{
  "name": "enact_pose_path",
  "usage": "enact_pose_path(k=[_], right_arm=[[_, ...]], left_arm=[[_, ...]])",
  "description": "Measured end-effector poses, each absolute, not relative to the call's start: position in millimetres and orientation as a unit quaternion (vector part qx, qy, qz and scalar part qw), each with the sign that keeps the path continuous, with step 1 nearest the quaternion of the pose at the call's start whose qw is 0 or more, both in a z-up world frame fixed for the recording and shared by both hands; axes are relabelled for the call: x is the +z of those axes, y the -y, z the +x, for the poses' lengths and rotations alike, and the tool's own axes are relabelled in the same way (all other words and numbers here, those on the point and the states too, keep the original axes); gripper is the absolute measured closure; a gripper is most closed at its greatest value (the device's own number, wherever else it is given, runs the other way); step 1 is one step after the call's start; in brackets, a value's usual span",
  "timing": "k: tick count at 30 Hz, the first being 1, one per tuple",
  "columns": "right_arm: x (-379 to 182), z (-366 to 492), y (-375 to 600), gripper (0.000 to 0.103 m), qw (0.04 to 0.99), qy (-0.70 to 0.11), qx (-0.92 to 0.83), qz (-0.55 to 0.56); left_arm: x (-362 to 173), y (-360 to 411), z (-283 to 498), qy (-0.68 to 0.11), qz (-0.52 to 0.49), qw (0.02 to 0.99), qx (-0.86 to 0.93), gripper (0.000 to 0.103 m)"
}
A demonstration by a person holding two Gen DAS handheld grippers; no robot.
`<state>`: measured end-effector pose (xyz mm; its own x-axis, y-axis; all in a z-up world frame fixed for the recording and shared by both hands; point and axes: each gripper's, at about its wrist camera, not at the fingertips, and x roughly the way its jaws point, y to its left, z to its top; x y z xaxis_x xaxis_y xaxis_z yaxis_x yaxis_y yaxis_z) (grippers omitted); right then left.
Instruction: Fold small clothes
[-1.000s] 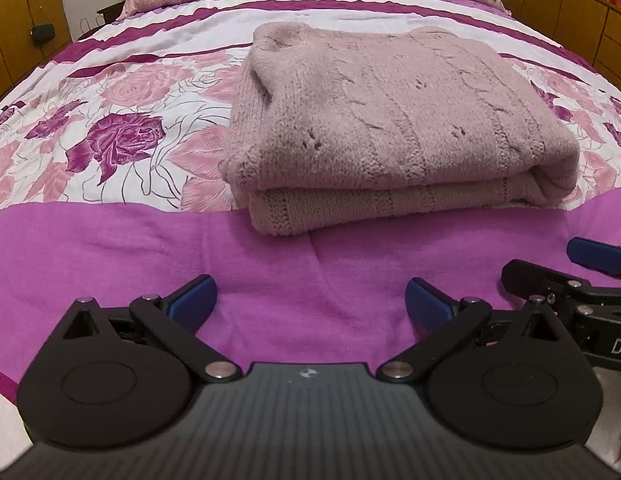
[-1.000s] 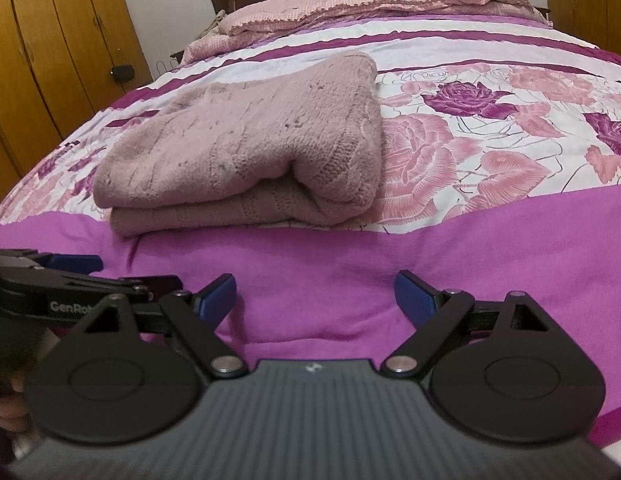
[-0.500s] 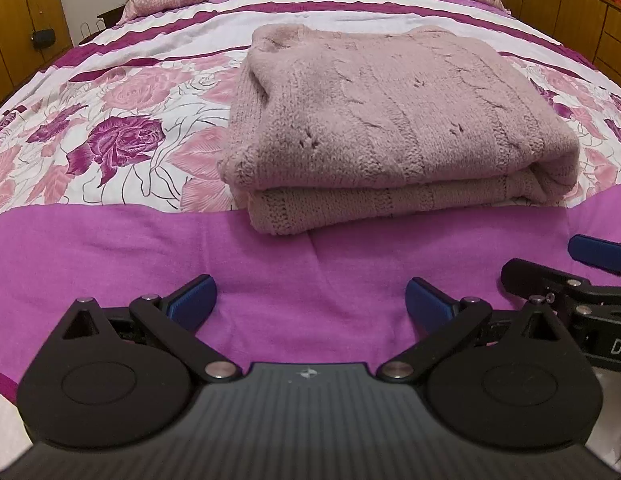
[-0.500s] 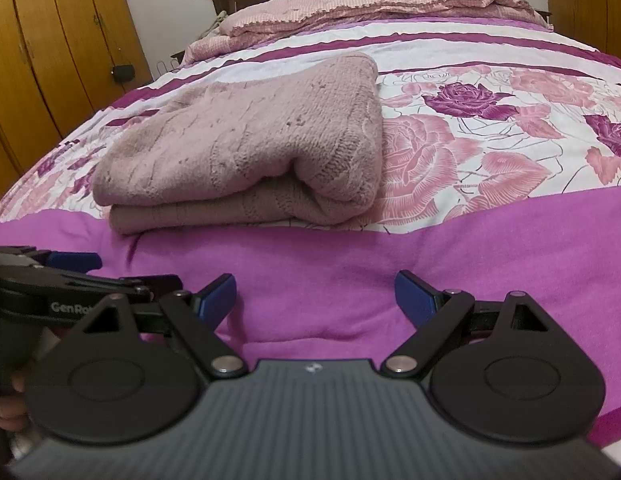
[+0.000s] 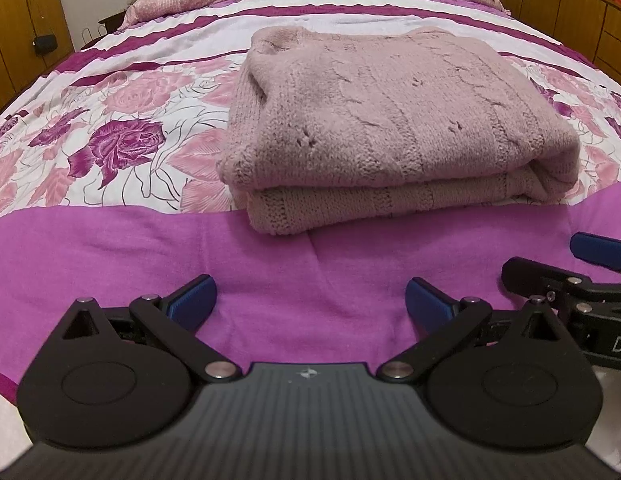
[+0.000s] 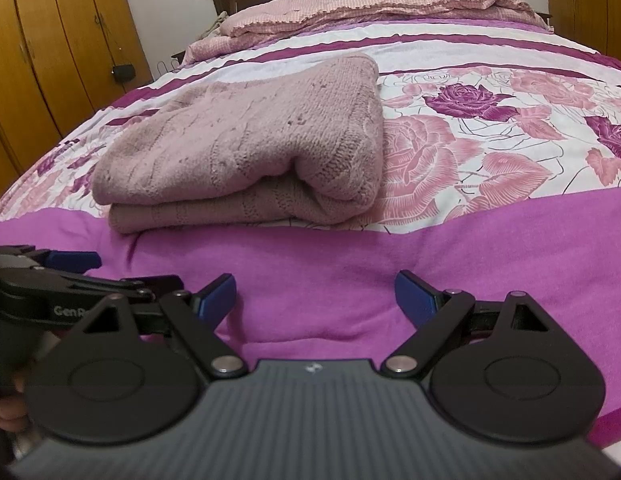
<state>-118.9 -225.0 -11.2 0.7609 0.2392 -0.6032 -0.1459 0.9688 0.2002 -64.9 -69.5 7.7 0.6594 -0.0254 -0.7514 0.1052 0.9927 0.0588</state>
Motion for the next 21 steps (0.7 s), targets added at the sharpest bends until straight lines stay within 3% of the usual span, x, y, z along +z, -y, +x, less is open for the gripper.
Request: enact_pose_path(k=[21], right_arm=[[-11.4, -119.9, 226.6, 0.013, 0.936, -0.326, 0.106, 0.08]], left_arm=[[7.0, 70.3, -66.0, -0.408, 0.05, 0.911, -0.037, 0.0]])
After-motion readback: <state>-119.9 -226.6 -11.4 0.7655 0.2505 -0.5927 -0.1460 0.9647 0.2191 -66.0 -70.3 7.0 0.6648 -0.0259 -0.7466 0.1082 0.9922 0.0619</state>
